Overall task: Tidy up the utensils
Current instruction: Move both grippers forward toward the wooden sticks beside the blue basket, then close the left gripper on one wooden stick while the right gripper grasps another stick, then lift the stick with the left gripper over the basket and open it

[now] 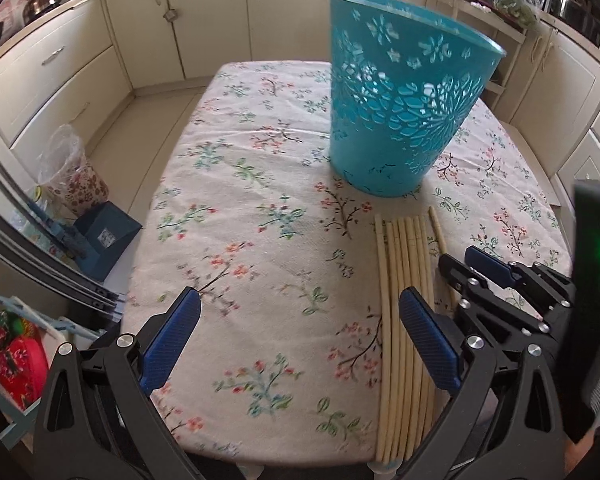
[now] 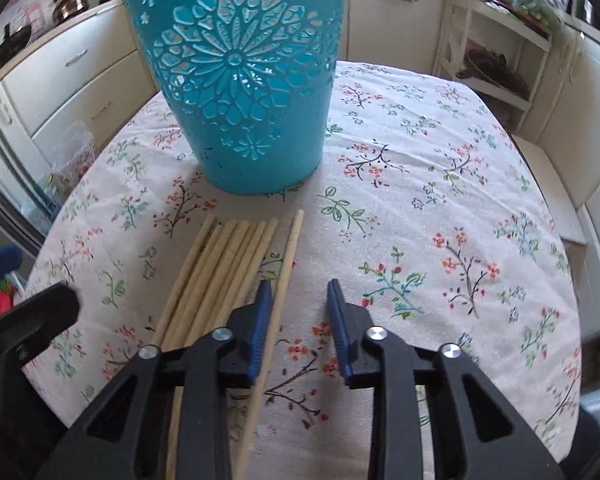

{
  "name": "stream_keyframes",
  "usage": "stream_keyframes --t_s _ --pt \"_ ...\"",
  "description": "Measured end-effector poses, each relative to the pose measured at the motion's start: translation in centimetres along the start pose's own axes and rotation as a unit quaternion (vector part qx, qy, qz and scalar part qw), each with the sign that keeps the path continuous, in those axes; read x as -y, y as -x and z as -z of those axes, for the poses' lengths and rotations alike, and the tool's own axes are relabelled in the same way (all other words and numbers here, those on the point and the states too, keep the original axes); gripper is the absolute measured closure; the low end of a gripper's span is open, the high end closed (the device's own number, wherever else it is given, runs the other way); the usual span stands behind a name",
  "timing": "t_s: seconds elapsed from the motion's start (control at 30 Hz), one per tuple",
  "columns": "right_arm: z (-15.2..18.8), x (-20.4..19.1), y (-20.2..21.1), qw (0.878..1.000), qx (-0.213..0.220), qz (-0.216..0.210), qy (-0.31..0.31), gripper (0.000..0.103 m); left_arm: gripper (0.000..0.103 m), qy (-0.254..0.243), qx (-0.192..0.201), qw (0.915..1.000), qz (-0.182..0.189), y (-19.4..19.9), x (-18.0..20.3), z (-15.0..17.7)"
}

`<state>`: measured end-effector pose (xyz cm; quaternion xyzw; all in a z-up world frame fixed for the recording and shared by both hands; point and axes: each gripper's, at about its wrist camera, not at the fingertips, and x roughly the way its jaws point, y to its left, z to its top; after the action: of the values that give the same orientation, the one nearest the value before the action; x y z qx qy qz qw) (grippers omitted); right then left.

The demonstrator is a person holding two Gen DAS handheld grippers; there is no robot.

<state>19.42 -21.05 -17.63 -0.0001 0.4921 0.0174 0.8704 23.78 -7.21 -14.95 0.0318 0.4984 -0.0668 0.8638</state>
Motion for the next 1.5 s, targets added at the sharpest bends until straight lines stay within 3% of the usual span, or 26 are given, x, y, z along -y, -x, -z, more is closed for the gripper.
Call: stream_keyframes --t_s 0.13,0.33,0.63,0.73,0.77,0.8,0.87,0.93,1.03,1.17,1.27,1.5 --pt "0.0 1.8 0.2 1.0 -0.008 -0.016 0.022 0.084 0.008 -0.017 -0.011 0.9997 -0.012 -2.4 1.3 -0.7" --pt "-0.1 3.9 0.2 0.999 -0.011 -0.041 0.001 0.086 0.013 -0.032 -0.022 0.9988 -0.029 -4.6 2.7 -1.4" --pt "-0.3 3.2 0.2 0.998 -0.01 -0.058 0.014 0.072 0.021 -0.056 -0.028 0.9966 -0.053 -6.2 3.3 -1.9" --pt "-0.6 2.7 0.0 0.998 -0.012 -0.051 0.031 0.072 0.037 -0.062 -0.028 0.9971 -0.035 -6.4 3.4 -2.5" --pt "-0.7 2.7 -0.1 0.998 -0.014 -0.05 0.037 0.073 0.051 -0.065 -0.027 0.9974 -0.017 -6.4 3.5 -2.7" --pt "-0.8 2.5 -0.2 0.998 -0.014 -0.048 0.043 0.081 0.058 -0.066 -0.027 0.9974 -0.001 -6.5 3.6 -2.9" --pt "-1.0 2.5 -0.4 0.998 -0.015 -0.033 0.057 0.095 0.089 -0.082 -0.025 0.9961 0.018 -6.5 4.0 -3.0" --pt "-1.1 3.0 -0.4 0.998 -0.019 -0.041 0.052 0.097 0.097 -0.092 -0.029 0.995 0.027 -6.4 4.2 -3.0" --pt "-0.9 3.7 -0.3 0.998 -0.017 -0.05 0.031 0.097 0.098 -0.077 -0.025 0.9956 0.046 -5.8 2.9 -3.0" --pt "0.1 6.0 -0.1 0.994 0.007 -0.097 -0.049 0.097 0.098 -0.039 0.032 0.9949 0.087 -1.6 -0.4 -3.0" --pt "0.7 7.0 -0.1 0.989 0.023 -0.119 -0.087 0.097 0.098 -0.019 0.085 0.9894 0.117 2.5 -2.2 -3.6" --pt "0.8 7.5 -0.4 0.987 0.038 -0.125 -0.099 0.097 0.098 0.01 0.228 0.9576 0.176 12.1 -4.0 -9.1"
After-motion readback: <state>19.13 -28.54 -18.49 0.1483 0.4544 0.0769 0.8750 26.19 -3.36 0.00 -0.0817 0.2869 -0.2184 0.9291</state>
